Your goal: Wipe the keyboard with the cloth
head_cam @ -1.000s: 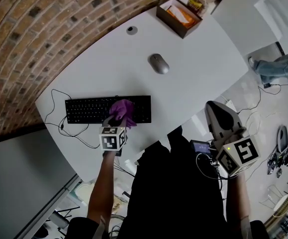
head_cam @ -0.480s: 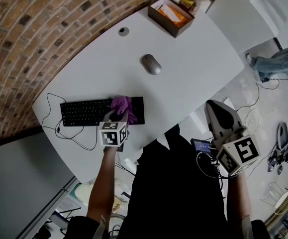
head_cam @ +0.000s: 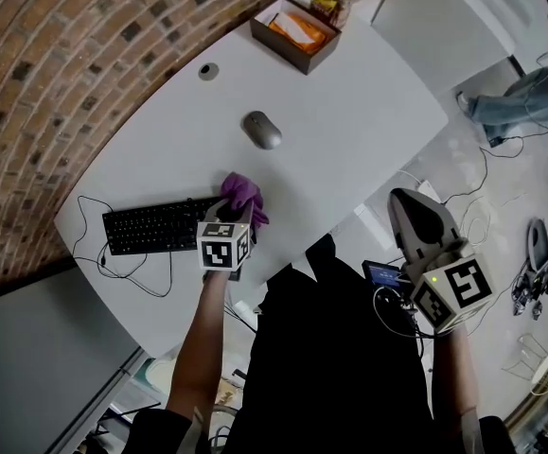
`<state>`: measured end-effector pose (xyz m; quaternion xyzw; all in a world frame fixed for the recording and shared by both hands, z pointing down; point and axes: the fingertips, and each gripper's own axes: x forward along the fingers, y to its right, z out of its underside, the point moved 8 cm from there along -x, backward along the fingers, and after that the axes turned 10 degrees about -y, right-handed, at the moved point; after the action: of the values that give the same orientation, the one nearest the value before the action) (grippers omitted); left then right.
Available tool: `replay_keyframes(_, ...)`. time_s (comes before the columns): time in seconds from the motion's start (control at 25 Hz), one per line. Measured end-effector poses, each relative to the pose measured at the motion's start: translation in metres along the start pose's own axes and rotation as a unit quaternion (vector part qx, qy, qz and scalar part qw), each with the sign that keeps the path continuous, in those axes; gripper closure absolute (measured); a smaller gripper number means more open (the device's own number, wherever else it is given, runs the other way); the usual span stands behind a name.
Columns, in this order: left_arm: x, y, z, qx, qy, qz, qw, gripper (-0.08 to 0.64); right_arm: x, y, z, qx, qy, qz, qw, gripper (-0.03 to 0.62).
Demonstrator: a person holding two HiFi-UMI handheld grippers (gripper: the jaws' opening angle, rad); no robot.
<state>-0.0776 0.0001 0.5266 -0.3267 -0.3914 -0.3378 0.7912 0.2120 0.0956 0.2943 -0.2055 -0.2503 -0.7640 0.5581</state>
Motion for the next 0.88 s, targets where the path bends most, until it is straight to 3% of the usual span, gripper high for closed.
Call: replay_keyframes(0.88, 0.031, 0.099, -0.068, 0.051, 0.005, 0.028, 0.9983, 0.46, -0.032, 0.096, 0.009, 0.031, 0.043, 0.021, 0.998, 0.572)
